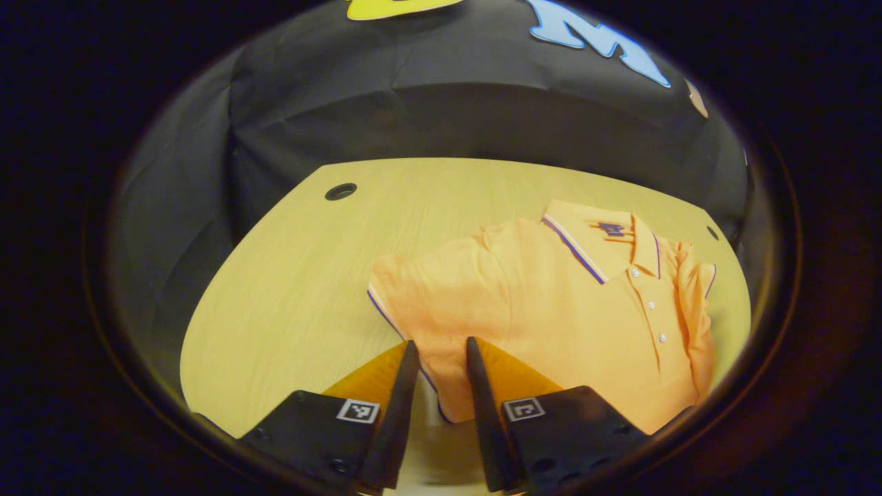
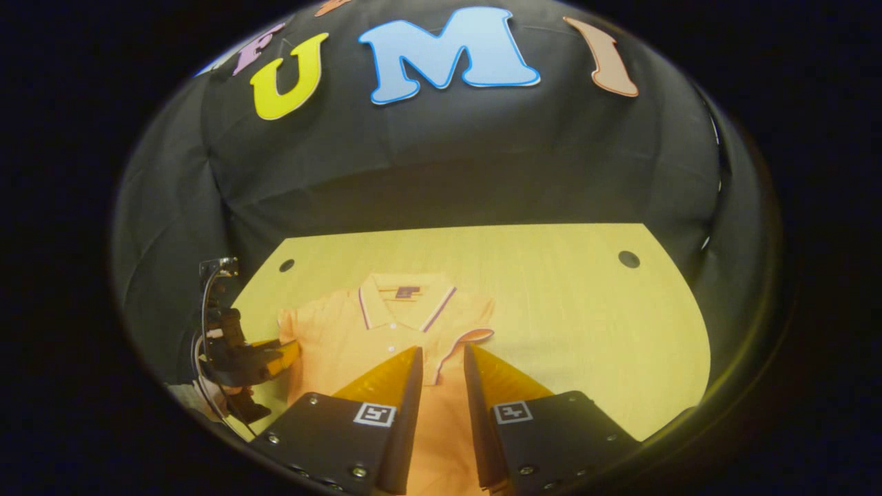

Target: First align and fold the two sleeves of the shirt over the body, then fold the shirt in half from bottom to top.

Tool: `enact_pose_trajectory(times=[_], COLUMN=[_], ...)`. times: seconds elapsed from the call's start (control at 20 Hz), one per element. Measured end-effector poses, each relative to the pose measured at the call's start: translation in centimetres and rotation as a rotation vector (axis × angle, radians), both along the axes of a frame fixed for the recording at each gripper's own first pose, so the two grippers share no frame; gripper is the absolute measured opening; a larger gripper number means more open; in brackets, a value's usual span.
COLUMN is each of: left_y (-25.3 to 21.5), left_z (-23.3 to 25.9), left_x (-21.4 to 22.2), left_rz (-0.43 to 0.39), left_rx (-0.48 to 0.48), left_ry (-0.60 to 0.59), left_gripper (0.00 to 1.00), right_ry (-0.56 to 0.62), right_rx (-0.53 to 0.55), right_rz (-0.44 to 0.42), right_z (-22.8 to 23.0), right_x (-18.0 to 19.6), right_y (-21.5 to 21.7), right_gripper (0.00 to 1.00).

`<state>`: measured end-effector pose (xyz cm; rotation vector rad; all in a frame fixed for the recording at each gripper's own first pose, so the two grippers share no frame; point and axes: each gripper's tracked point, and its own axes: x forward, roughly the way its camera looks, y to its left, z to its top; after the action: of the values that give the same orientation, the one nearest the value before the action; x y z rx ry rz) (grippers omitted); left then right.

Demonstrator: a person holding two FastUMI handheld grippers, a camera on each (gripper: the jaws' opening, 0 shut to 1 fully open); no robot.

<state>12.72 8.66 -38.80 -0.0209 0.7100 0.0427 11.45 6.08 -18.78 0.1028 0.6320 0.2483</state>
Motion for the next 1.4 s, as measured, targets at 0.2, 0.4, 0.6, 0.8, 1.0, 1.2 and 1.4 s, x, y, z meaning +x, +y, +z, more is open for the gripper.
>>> enact_pose_trajectory(times=[0.2,0.4,0.6,0.8,1.0,1.2,1.4], left_y=[-0.3,-0.4,-1.0,-3.9,-9.1,-13.6,-16.9], left_z=[0.1,0.2,1.1,3.9,5.4,5.9,6.4], left_x=[0.1,0.3,0.6,1.5,1.9,2.2,2.0], left_rz=[0.001,0.011,-0.014,-0.088,-0.183,-0.269,-0.331], left_rx=[0.026,0.058,0.071,0.088,0.079,0.083,0.073], left_ry=[0.006,0.007,-0.002,-0.06,-0.088,-0.1,-0.103], left_gripper=[0.23,0.08,0.08,0.08,0.07,0.08,0.08], right_ry=[0.002,0.001,-0.002,0.004,0.008,0.013,0.026], right_rx=[0.001,0.0,0.001,0.016,0.02,0.019,0.02], right_rz=[0.0,-0.001,-0.008,-0.021,-0.022,-0.033,-0.06], right_z=[-0.4,-0.5,-0.5,-0.8,-1.1,-1.3,-1.6], right_x=[-0.3,-0.6,-0.5,-0.4,-0.5,-0.6,-0.9], right_y=[-0.4,-0.9,-1.7,-2.1,-2.3,-3.0,-4.4], right_gripper=[0.34,0.37,0.37,0.37,0.37,0.37,0.34])
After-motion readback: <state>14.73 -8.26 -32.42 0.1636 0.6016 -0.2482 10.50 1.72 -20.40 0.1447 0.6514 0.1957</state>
